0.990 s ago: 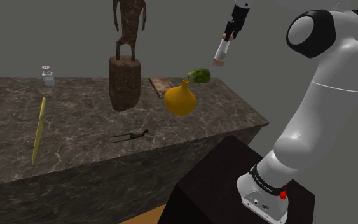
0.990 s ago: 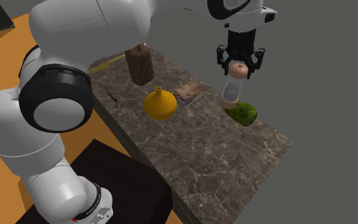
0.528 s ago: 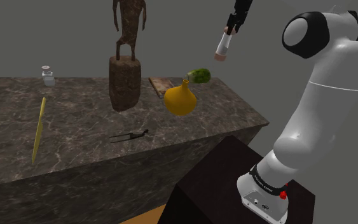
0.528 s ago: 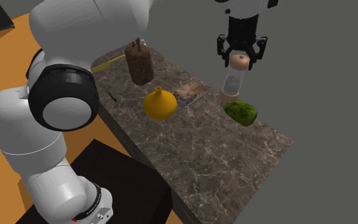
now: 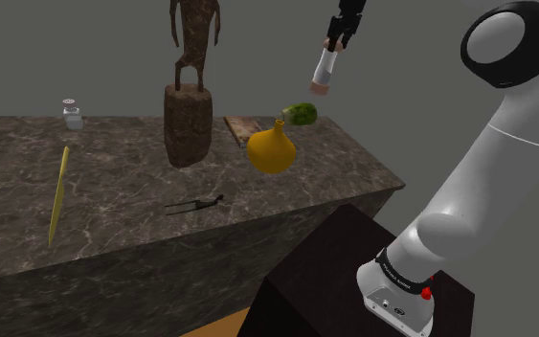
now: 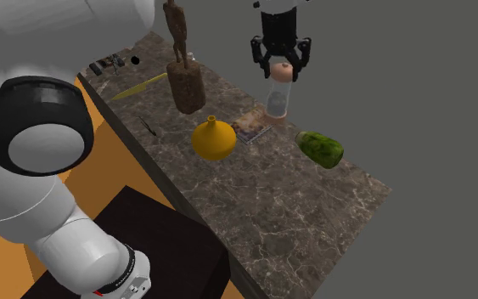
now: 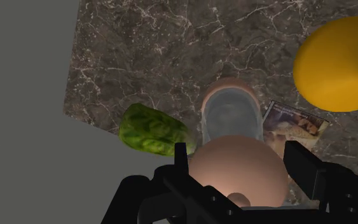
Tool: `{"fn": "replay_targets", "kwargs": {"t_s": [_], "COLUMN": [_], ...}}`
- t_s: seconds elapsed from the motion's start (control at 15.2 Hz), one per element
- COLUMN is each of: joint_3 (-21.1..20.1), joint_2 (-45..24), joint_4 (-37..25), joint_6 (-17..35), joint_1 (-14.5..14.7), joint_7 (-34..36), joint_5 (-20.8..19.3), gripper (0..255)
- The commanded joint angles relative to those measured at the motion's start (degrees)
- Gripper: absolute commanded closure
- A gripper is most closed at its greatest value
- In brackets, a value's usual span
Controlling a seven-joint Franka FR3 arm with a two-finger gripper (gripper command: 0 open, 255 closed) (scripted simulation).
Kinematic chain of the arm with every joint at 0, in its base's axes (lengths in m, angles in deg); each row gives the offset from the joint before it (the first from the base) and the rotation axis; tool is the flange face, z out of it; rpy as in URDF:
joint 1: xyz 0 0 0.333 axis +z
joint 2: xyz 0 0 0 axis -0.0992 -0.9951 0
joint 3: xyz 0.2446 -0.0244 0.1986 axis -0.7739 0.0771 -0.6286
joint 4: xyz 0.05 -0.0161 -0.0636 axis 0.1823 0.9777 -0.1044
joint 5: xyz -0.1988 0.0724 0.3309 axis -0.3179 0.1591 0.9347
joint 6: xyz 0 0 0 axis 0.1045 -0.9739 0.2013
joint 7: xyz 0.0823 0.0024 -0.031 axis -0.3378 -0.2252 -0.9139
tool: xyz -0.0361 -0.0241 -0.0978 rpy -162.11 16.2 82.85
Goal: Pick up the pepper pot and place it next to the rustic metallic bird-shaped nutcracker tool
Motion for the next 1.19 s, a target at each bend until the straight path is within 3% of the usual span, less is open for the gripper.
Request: {"fn": "replay_targets", "kwargs": {"t_s": [0.0,0.53,1.12], "joint_3": [-1.12,-6.49,-12.79], "joint_2": [1.92,6.85,7.42], "joint_4": [2.48,8.03,8.16], "joint_6": [0.25,-0.78,-3.35], "joint_1": [1.71,7.83,14.08], "joint_7": [2.85,14.13,26.41], "joint_5": [-0.9,-3.01,-3.61], "gripper": [255,255,255]}}
